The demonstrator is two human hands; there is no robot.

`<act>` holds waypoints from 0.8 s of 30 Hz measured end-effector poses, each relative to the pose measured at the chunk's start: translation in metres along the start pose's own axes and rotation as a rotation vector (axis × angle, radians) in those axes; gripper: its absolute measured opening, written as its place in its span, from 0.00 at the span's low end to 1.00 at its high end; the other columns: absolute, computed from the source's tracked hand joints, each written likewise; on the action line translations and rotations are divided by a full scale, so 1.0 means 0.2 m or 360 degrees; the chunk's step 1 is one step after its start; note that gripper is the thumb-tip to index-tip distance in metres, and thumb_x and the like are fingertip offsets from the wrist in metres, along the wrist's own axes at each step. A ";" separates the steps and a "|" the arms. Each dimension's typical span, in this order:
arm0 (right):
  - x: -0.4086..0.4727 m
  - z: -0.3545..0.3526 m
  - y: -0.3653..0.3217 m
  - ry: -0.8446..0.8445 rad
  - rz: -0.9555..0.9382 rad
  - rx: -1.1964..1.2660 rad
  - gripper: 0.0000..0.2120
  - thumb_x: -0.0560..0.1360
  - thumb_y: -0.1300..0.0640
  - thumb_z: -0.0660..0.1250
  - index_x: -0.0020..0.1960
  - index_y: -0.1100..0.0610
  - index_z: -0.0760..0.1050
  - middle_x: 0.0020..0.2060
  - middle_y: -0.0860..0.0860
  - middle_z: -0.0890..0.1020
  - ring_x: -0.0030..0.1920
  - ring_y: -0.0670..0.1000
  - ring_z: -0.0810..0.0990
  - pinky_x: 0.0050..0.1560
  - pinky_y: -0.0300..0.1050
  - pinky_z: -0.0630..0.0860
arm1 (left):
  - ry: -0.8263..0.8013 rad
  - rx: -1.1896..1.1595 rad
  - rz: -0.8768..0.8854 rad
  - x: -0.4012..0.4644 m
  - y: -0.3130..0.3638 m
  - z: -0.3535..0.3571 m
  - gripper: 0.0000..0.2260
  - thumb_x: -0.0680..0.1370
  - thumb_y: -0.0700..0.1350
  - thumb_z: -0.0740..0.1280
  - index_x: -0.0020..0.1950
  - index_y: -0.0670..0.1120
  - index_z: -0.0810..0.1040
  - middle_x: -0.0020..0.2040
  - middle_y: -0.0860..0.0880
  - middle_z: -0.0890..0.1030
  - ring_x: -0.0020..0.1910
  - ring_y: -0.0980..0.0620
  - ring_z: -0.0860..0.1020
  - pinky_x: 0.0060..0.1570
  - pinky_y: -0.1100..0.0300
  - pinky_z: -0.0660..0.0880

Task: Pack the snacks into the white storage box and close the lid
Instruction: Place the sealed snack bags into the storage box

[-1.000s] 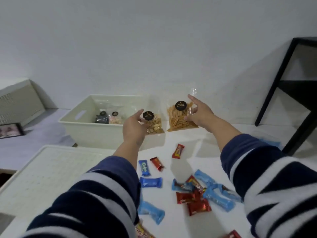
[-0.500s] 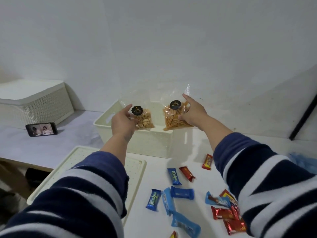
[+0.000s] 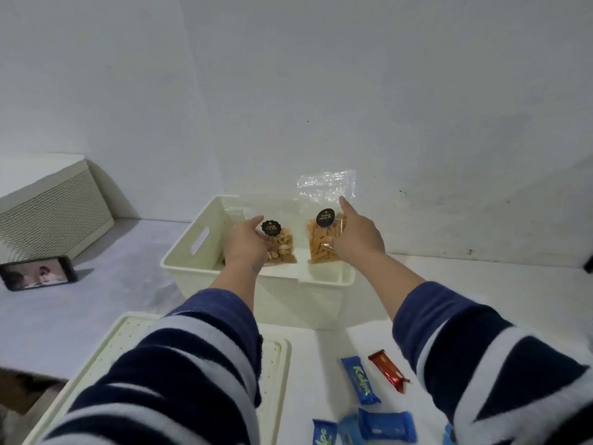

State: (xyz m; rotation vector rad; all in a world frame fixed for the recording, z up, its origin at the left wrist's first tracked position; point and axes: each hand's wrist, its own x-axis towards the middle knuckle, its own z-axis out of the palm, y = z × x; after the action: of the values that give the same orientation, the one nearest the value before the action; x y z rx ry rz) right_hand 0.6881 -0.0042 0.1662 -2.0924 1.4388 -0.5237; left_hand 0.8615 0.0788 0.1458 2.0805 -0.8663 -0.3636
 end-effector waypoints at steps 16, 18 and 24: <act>0.50 0.52 0.02 -0.0010 0.0444 -0.0210 0.39 0.76 0.64 0.58 0.78 0.42 0.43 0.60 0.58 0.75 0.58 0.59 0.77 0.57 0.55 0.77 | -0.0513 0.0083 -0.0105 0.67 -0.28 0.52 0.26 0.77 0.30 0.58 0.70 0.52 0.71 0.59 0.44 0.80 0.55 0.46 0.78 0.51 0.59 0.75; 0.54 0.56 0.03 -0.0022 0.0492 -0.0142 0.39 0.76 0.64 0.59 0.77 0.40 0.44 0.61 0.58 0.74 0.61 0.60 0.75 0.60 0.57 0.76 | -0.0538 0.0051 -0.0120 0.70 -0.29 0.58 0.27 0.77 0.29 0.57 0.71 0.52 0.70 0.58 0.44 0.80 0.55 0.46 0.78 0.54 0.56 0.76; 0.59 0.67 0.07 -0.0076 0.0538 -0.0089 0.40 0.75 0.64 0.59 0.76 0.38 0.43 0.58 0.55 0.77 0.57 0.59 0.77 0.58 0.58 0.76 | -0.0661 0.0203 -0.0071 0.76 -0.35 0.64 0.28 0.76 0.29 0.58 0.73 0.51 0.67 0.61 0.43 0.76 0.56 0.45 0.77 0.51 0.58 0.75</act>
State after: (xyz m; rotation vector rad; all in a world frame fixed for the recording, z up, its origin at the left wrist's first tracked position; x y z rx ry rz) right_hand 0.7985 -0.0907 0.0552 -1.8334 1.7491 -0.3002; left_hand 0.9354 -0.0722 0.0192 2.1803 -1.1086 -0.8030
